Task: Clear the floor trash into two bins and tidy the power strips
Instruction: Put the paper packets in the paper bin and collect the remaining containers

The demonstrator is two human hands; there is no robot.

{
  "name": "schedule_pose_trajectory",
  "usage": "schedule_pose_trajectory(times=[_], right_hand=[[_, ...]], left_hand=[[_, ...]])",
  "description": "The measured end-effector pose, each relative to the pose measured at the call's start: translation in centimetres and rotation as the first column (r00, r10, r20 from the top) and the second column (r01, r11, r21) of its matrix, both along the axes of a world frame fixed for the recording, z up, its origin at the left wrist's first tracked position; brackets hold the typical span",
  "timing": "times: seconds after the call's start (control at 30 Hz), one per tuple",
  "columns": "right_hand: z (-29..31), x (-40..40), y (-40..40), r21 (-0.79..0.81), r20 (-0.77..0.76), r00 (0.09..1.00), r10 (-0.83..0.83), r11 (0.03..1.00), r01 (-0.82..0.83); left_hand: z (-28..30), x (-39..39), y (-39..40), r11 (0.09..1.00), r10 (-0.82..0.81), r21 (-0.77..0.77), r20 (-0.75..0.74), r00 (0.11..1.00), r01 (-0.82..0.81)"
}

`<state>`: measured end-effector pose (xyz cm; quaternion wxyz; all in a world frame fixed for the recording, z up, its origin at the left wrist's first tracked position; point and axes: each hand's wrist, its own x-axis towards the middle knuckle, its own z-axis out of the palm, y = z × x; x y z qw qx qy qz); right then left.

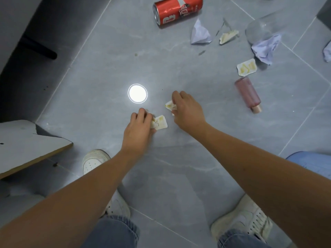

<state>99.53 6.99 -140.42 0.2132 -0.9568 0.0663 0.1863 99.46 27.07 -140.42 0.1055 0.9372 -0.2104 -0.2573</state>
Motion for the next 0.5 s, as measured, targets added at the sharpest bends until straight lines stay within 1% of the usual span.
schedule_pose_trajectory(times=[0.13,0.3,0.37,0.43,0.5], right_hand=[[0.5,-1.4,-1.3,0.109,-0.065,0.997,-0.039,0.993,0.046],[1.4,-3.1,2.0,0.323,-0.077,0.995,0.066,0.945,-0.037],[0.8,-3.0,3.5,0.320,-0.100,0.992,0.074,0.947,-0.038],[0.2,-2.9,4.1,0.244,-0.095,0.993,0.064,0.969,-0.039],[-0.1,-3.0,4.2,0.173,-0.074,0.997,0.019,0.985,-0.005]], left_hand=[[0.0,0.8,0.4,0.997,0.011,-0.071,-0.004,1.000,-0.011],[-0.2,1.1,0.7,0.988,0.061,-0.137,-0.033,0.998,-0.065],[-0.2,1.2,0.8,0.988,0.066,-0.140,-0.047,0.997,-0.072],[-0.1,1.3,0.9,0.987,0.066,-0.146,-0.060,0.996,-0.074],[0.1,1.7,0.9,0.985,0.055,-0.159,-0.051,0.997,-0.062]])
